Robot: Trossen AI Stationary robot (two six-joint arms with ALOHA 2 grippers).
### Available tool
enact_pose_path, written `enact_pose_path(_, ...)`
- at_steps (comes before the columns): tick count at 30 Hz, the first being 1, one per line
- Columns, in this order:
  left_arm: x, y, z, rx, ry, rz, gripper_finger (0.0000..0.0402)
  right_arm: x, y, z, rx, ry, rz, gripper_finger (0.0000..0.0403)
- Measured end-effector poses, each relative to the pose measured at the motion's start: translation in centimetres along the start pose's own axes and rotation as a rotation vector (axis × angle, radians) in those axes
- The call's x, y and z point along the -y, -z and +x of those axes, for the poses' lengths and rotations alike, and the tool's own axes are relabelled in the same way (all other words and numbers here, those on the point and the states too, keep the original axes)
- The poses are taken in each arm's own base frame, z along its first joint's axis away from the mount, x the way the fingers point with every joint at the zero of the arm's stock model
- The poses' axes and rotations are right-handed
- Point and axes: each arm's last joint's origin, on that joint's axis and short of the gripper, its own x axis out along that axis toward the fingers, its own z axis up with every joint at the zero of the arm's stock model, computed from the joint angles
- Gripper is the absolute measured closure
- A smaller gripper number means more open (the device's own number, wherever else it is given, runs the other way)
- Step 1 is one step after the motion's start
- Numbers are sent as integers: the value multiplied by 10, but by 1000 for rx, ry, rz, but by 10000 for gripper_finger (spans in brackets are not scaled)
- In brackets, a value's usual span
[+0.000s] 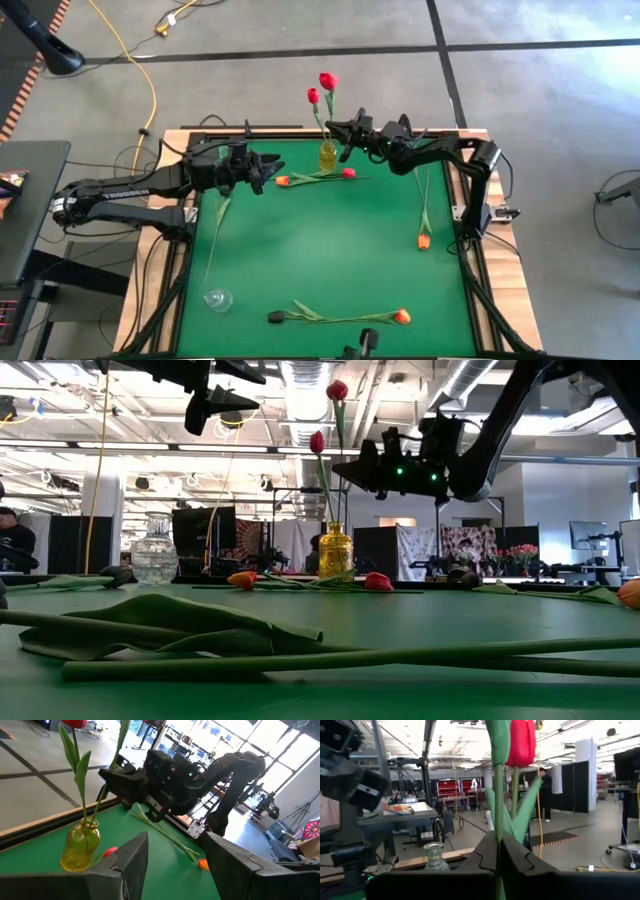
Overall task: Sort flowers into vase by color
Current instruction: Put the left red flower into the yellow vase
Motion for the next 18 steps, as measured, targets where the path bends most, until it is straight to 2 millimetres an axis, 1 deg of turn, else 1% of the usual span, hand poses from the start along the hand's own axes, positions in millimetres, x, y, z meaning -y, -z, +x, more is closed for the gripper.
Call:
enact_pose_path(10, 1, 1, 0, -18, 27, -7, 221, 0, -3, 0, 21, 2, 13, 359)
enact_pose_path(15, 1, 1, 0, -18, 27, -7, 221, 0, -1, 0, 0, 5, 19, 336)
enact_pose_path(18, 1, 1, 0, -18, 28, -7, 221, 0, 1, 0, -25, 9, 27, 316)
